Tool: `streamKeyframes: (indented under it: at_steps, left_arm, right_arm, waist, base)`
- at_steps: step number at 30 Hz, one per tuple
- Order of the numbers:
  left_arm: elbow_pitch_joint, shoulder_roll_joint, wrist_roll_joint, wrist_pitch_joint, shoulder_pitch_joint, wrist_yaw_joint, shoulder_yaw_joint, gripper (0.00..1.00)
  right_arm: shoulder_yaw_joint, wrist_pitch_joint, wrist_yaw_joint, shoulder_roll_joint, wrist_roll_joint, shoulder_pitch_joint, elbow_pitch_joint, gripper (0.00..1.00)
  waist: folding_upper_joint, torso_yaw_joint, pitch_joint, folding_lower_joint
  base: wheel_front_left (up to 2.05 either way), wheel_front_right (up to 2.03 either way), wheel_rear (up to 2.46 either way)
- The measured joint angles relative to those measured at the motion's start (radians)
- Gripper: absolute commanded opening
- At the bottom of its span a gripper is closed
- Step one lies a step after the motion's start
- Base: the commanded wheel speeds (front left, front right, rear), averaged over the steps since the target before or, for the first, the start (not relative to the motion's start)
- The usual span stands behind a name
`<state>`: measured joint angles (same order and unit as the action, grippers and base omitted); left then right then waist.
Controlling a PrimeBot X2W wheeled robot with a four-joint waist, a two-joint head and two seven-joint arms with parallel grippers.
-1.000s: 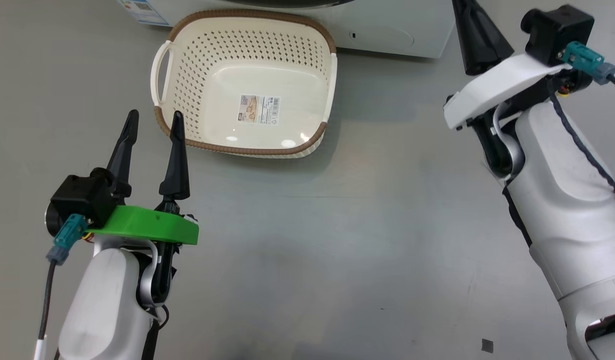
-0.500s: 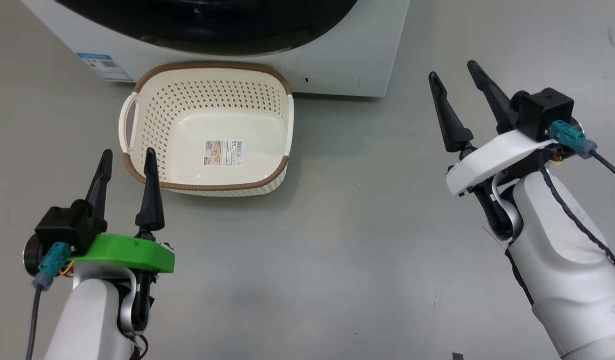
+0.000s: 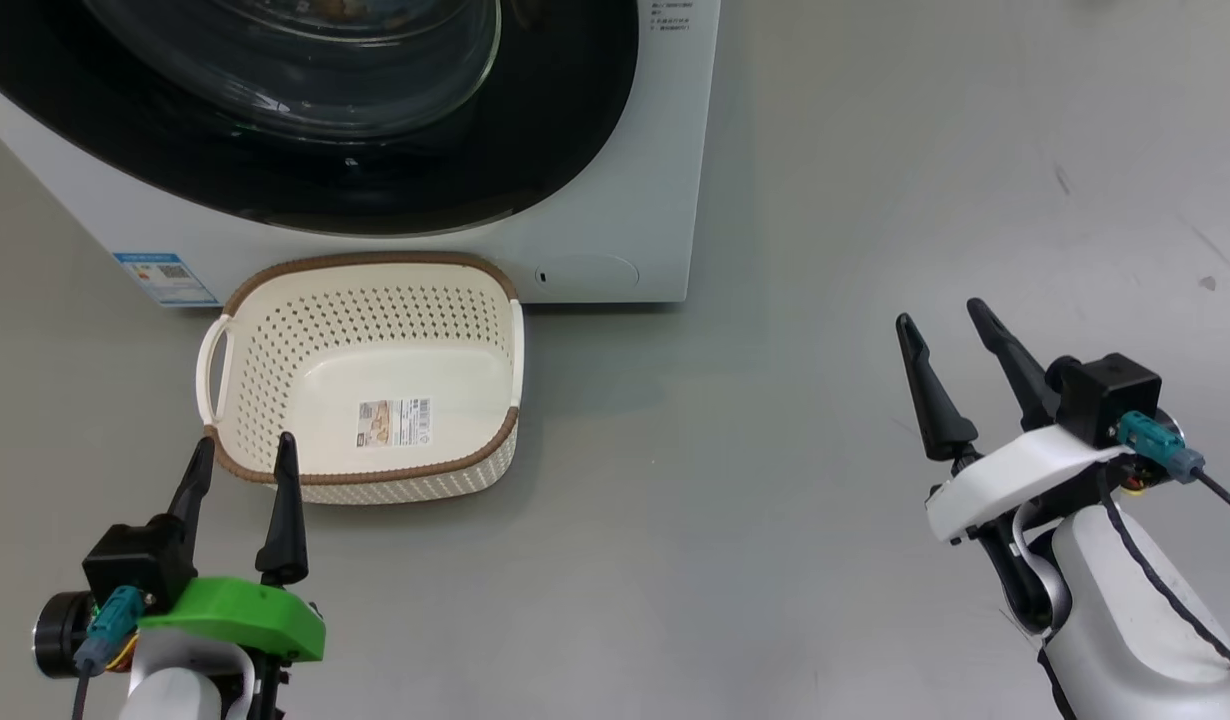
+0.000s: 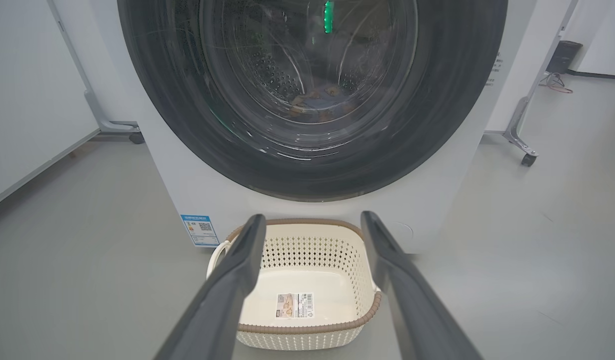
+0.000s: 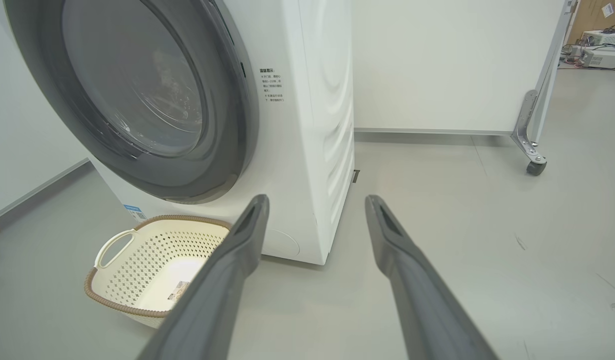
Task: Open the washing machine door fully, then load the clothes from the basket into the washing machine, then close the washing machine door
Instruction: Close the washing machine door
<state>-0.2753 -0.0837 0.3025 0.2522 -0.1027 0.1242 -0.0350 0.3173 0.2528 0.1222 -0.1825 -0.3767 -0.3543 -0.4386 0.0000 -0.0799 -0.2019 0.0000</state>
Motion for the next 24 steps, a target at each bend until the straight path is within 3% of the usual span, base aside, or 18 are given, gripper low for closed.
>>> streamKeyframes:
  at_steps: [17,24]
  left_arm:
    - [-0.006,-0.006,-0.029,0.0,0.136,0.0,0.033,1.0]
    - [0.007,-0.005,-0.033,0.0,0.146,0.0,0.056,1.0]
  right_arm:
    - [-0.063,0.0,-0.013,0.022,0.034,0.246,0.122,1.0]
    - [-0.136,0.0,-0.056,0.038,0.036,0.288,0.183,1.0]
  waist:
    - [0.0,0.077,0.176,0.0]
    - [0.0,0.086,0.196,0.0]
  base:
    - [0.0,0.0,0.0]
    - [0.0,0.0,0.0]
